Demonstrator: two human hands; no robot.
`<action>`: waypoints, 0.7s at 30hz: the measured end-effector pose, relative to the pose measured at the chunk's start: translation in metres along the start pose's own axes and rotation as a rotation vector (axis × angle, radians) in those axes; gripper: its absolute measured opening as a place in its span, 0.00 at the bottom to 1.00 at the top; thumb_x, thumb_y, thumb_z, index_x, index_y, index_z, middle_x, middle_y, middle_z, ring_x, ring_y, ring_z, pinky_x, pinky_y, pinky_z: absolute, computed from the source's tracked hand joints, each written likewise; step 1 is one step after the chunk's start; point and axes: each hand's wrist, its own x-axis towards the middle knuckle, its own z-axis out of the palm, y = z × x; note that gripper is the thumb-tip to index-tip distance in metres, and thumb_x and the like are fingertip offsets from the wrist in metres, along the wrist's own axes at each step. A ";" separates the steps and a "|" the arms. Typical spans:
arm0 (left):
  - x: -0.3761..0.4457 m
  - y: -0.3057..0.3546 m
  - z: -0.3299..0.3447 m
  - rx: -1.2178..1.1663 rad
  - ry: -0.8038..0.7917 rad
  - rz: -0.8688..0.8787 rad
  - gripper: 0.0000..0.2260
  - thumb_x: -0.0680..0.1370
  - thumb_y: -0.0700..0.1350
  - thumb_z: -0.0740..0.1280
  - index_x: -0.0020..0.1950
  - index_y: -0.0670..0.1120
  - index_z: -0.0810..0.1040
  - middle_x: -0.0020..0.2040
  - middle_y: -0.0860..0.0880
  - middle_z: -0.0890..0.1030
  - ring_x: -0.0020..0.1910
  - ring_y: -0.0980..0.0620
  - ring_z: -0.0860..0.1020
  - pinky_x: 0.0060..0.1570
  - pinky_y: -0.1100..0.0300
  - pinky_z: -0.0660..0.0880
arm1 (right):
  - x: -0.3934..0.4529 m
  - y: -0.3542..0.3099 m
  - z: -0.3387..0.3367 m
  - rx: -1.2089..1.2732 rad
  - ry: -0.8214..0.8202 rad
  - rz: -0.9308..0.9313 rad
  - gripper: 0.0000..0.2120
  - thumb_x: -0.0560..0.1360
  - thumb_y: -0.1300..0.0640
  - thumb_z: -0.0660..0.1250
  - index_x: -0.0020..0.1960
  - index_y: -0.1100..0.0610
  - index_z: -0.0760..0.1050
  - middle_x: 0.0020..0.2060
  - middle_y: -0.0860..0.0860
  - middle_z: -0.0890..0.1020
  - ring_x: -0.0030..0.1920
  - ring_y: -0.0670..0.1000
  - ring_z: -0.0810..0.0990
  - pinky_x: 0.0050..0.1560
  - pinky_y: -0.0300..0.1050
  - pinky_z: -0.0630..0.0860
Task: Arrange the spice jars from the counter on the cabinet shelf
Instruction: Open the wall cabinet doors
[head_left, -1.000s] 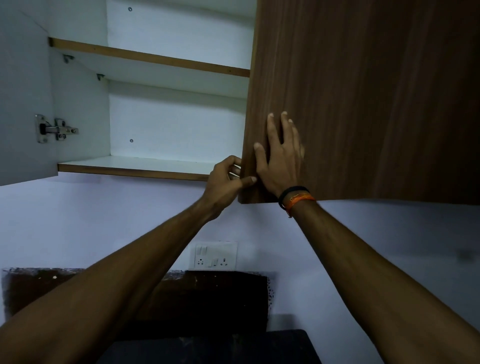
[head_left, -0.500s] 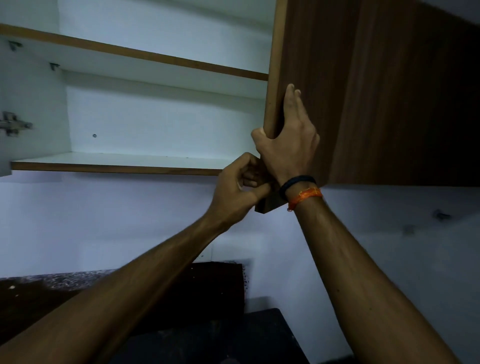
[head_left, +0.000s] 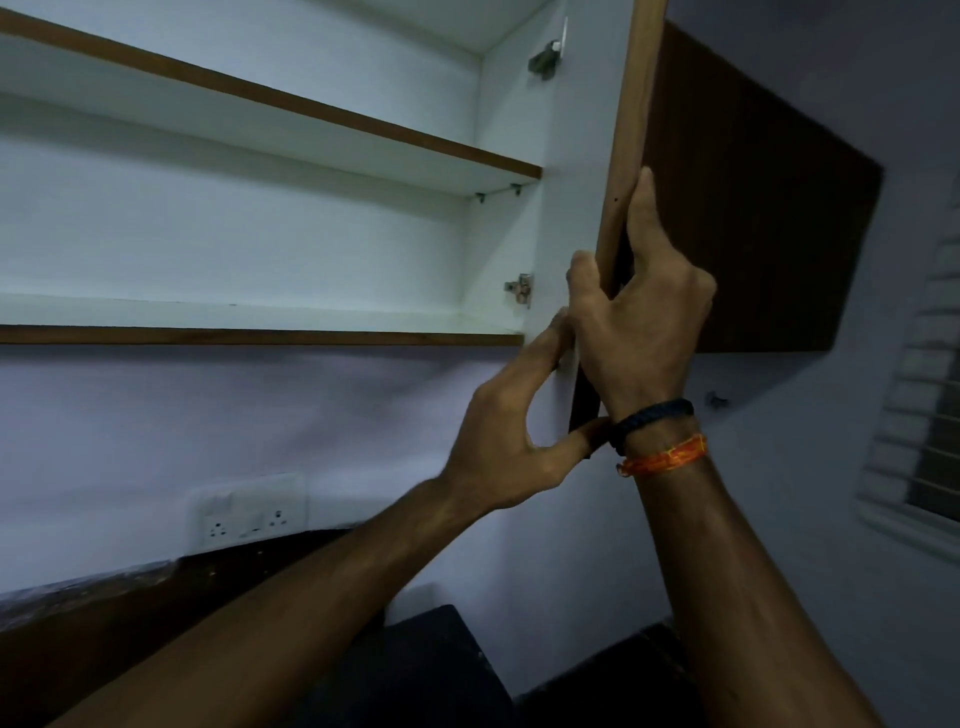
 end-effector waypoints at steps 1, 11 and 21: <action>0.002 -0.002 0.008 -0.001 -0.029 0.006 0.41 0.72 0.49 0.76 0.79 0.37 0.61 0.76 0.43 0.70 0.75 0.50 0.69 0.72 0.52 0.69 | 0.001 0.004 -0.005 -0.013 0.001 -0.007 0.31 0.77 0.59 0.67 0.77 0.59 0.60 0.38 0.48 0.77 0.36 0.47 0.77 0.46 0.43 0.81; 0.023 -0.014 0.085 -0.047 -0.281 0.132 0.46 0.78 0.55 0.70 0.82 0.46 0.42 0.83 0.49 0.43 0.82 0.51 0.44 0.80 0.45 0.53 | 0.016 0.065 -0.050 -0.177 0.089 0.001 0.30 0.78 0.64 0.64 0.77 0.65 0.57 0.61 0.59 0.78 0.59 0.52 0.78 0.61 0.40 0.74; 0.055 -0.035 0.159 0.160 -0.332 0.144 0.32 0.84 0.57 0.57 0.82 0.55 0.43 0.82 0.50 0.38 0.81 0.47 0.38 0.78 0.37 0.48 | 0.035 0.139 -0.078 -0.461 0.106 0.040 0.29 0.79 0.64 0.64 0.77 0.63 0.59 0.74 0.58 0.67 0.73 0.53 0.68 0.67 0.28 0.56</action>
